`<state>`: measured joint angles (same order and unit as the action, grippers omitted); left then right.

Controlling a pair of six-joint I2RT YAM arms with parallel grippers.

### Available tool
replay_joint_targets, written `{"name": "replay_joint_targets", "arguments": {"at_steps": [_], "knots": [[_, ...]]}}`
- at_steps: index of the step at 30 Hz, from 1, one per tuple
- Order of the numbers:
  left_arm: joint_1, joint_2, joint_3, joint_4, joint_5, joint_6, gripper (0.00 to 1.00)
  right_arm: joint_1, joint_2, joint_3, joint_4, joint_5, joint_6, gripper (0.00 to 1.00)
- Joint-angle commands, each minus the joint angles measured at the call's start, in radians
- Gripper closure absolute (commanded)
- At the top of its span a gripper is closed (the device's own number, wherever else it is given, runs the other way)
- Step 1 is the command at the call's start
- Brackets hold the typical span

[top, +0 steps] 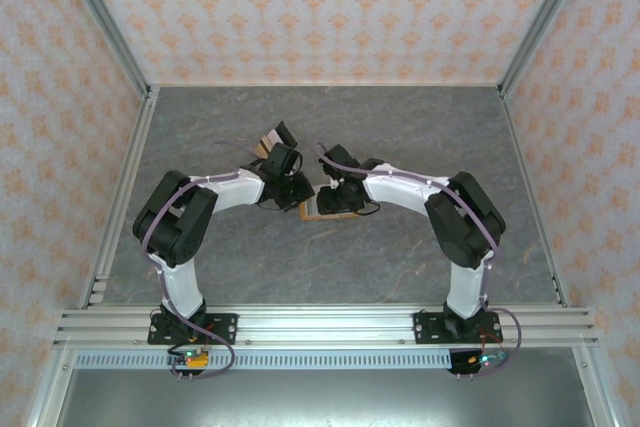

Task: Take the credit cards out of the card holder

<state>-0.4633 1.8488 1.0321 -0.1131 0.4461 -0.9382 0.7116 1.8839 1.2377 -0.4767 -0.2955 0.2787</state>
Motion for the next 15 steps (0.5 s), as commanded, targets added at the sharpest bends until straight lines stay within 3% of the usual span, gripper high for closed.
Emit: {"name": "replay_joint_targets", "arguments": {"at_steps": [1, 8, 15], "knots": [[-0.006, 0.014, 0.012, 0.0, 0.014, -0.009, 0.86, 0.003, 0.049, 0.026, -0.052, 0.056, -0.009, 0.56], [-0.003, -0.034, 0.021, -0.008, 0.02, -0.014, 0.85, 0.003, 0.099, 0.044, -0.091, 0.138, 0.016, 0.67], [-0.002, -0.09, 0.007, -0.087, -0.036, 0.002, 0.74, 0.0, 0.113, 0.032, -0.08, 0.145, 0.046, 0.72]]}}
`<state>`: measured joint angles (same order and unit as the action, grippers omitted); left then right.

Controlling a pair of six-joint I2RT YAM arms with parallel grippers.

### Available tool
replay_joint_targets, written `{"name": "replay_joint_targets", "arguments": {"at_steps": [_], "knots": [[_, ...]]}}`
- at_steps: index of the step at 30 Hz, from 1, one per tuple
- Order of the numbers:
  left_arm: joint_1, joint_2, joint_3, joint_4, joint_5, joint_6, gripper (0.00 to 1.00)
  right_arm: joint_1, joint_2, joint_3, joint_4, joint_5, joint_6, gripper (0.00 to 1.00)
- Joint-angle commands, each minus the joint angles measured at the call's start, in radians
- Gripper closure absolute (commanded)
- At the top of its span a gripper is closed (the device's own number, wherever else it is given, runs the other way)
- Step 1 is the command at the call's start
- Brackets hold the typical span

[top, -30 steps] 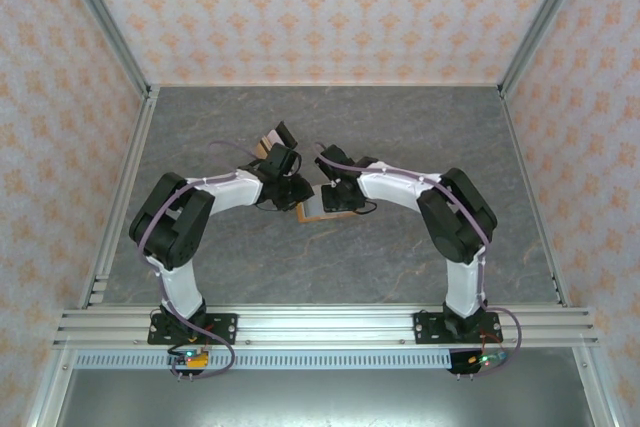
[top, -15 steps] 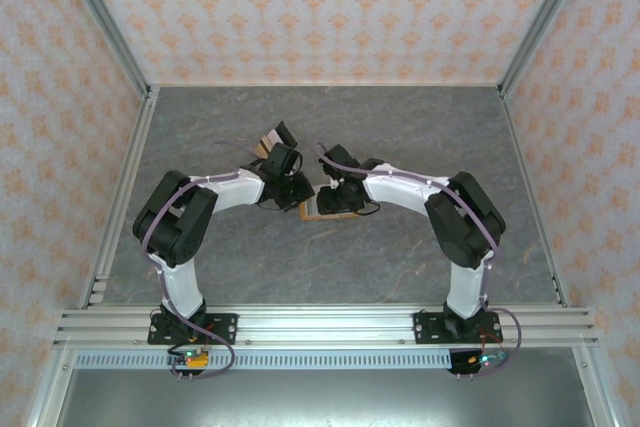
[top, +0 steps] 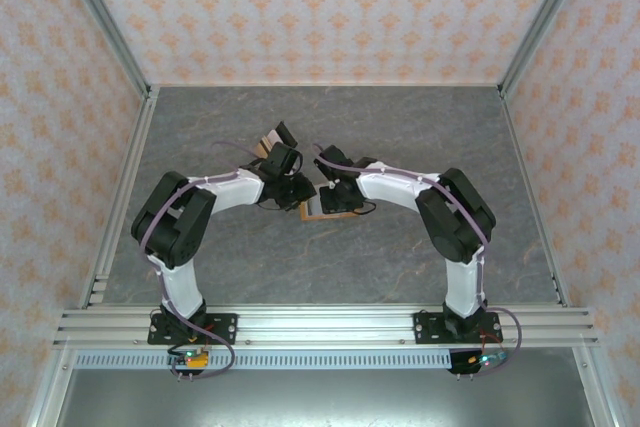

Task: Take the credit cards out of the card holder

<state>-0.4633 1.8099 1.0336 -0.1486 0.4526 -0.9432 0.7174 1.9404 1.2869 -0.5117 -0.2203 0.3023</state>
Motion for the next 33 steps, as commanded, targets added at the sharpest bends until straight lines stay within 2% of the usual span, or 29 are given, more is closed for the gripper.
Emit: {"name": "replay_joint_targets", "arguments": {"at_steps": [1, 6, 18, 33], "knots": [[-0.003, -0.053, 0.0, -0.051, -0.044, 0.005, 0.73, -0.007, 0.056, -0.018, -0.043, 0.07, 0.027, 0.73], [-0.008, -0.035, -0.01, -0.032, -0.016, 0.003, 0.69, -0.016, 0.055, -0.026, -0.032, 0.055, 0.04, 0.75], [-0.028, 0.042, 0.038, -0.034, 0.021, 0.003, 0.69, -0.027, 0.046, -0.036, -0.013, 0.012, 0.055, 0.76], [-0.028, 0.064, 0.034, 0.031, 0.075, -0.014, 0.8, -0.048, 0.024, -0.043, 0.011, -0.054, 0.066, 0.77]]}}
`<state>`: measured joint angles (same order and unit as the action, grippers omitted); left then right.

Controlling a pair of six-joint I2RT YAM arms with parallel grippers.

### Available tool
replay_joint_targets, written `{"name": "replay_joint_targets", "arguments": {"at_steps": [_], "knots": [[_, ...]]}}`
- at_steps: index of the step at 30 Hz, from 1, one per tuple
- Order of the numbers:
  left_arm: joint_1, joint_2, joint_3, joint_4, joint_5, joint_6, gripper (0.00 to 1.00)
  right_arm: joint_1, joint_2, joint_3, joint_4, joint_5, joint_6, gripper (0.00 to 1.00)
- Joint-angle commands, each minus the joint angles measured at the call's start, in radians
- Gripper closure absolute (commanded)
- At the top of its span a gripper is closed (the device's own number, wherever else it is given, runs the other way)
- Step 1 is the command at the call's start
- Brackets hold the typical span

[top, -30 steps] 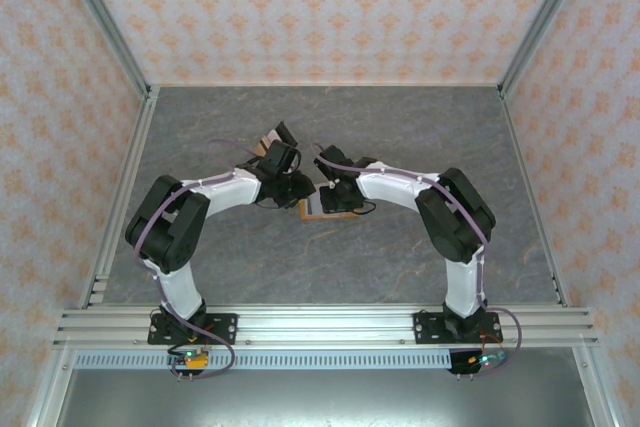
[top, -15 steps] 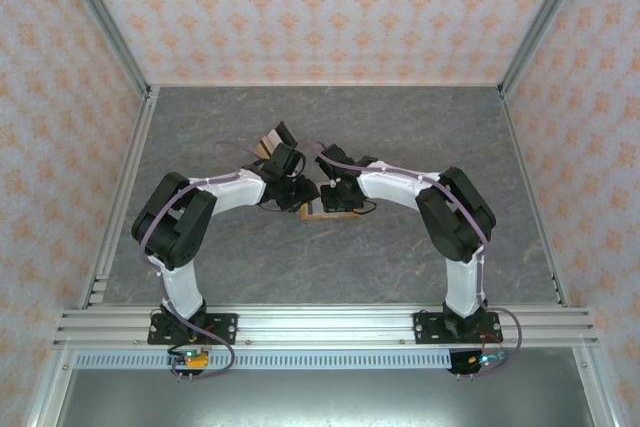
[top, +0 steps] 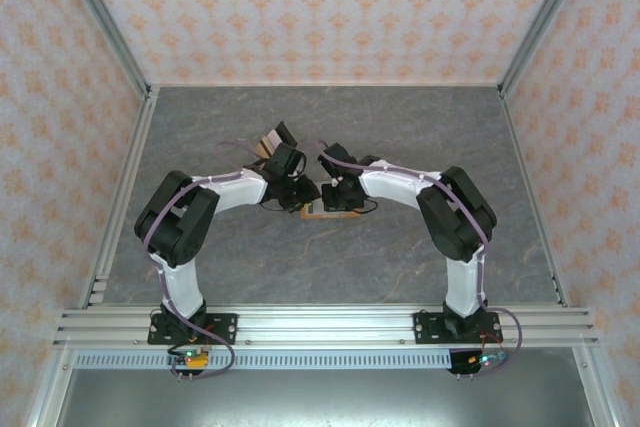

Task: Take the credit cards out of the card holder

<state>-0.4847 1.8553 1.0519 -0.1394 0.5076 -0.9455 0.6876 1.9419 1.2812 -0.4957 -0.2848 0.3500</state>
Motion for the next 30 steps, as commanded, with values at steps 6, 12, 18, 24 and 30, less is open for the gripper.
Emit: {"name": "replay_joint_targets", "arguments": {"at_steps": [6, 12, 18, 24, 30], "knots": [[0.001, 0.021, -0.006, 0.11, 0.072, -0.055, 0.81, -0.042, -0.063, -0.044, 0.027, -0.07, 0.041, 0.73], [0.001, 0.022, -0.012, 0.183, 0.123, -0.081, 0.78, -0.061, -0.19, -0.078, 0.051, -0.116, 0.066, 0.62], [-0.009, 0.029, 0.019, 0.217, 0.172, -0.069, 0.69, -0.068, -0.322, -0.136, 0.054, -0.045, 0.091, 0.58], [-0.05, 0.075, 0.092, 0.212, 0.193, -0.062, 0.62, -0.085, -0.423, -0.205, 0.06, 0.078, 0.111, 0.56], [-0.07, 0.144, 0.152, 0.169, 0.154, -0.058, 0.51, -0.098, -0.465, -0.232, 0.08, 0.108, 0.139, 0.55]]}}
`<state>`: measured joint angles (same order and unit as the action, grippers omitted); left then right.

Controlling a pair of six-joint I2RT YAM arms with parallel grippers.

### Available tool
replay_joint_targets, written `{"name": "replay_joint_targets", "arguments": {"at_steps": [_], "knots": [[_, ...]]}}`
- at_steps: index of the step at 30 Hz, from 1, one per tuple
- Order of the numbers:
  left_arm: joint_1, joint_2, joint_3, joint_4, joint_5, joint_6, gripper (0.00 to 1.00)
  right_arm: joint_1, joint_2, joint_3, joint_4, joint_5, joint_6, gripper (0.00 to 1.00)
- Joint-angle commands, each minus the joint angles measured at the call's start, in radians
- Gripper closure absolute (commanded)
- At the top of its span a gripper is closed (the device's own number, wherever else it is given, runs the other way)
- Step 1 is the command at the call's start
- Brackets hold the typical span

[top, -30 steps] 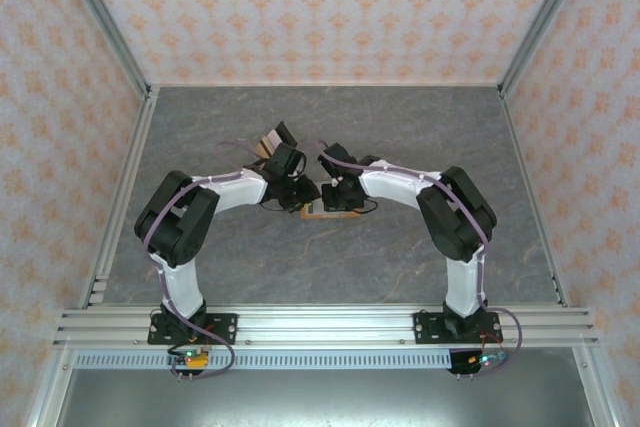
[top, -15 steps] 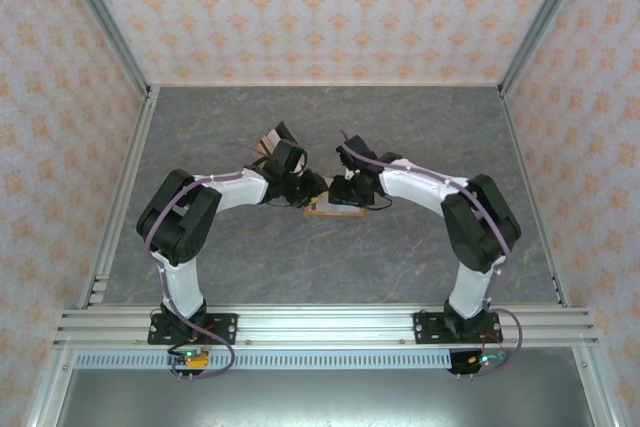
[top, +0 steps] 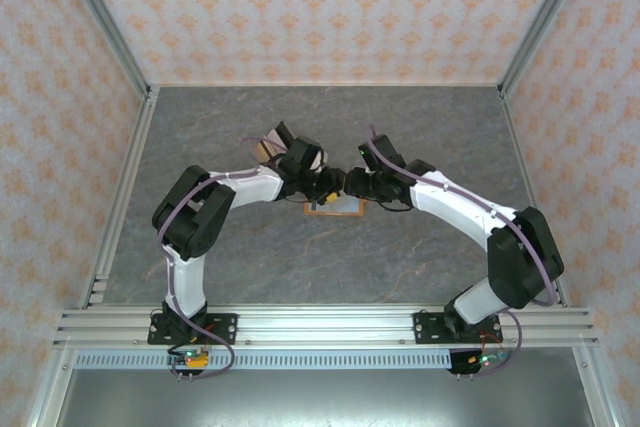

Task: Take the credit cards out of the card holder

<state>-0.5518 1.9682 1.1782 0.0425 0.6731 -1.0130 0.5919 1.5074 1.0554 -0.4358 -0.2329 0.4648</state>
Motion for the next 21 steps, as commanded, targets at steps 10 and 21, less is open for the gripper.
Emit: {"name": "replay_joint_targets", "arguments": {"at_steps": [10, 21], "knots": [[-0.002, -0.005, 0.034, -0.096, -0.06, 0.037, 0.49, -0.002, -0.006, 0.017, 0.022, 0.017, 0.035, 0.56], [0.097, -0.253, -0.101, -0.253, -0.234, 0.093, 0.64, -0.003, 0.164, 0.1, 0.071, -0.189, 0.036, 0.68]]}}
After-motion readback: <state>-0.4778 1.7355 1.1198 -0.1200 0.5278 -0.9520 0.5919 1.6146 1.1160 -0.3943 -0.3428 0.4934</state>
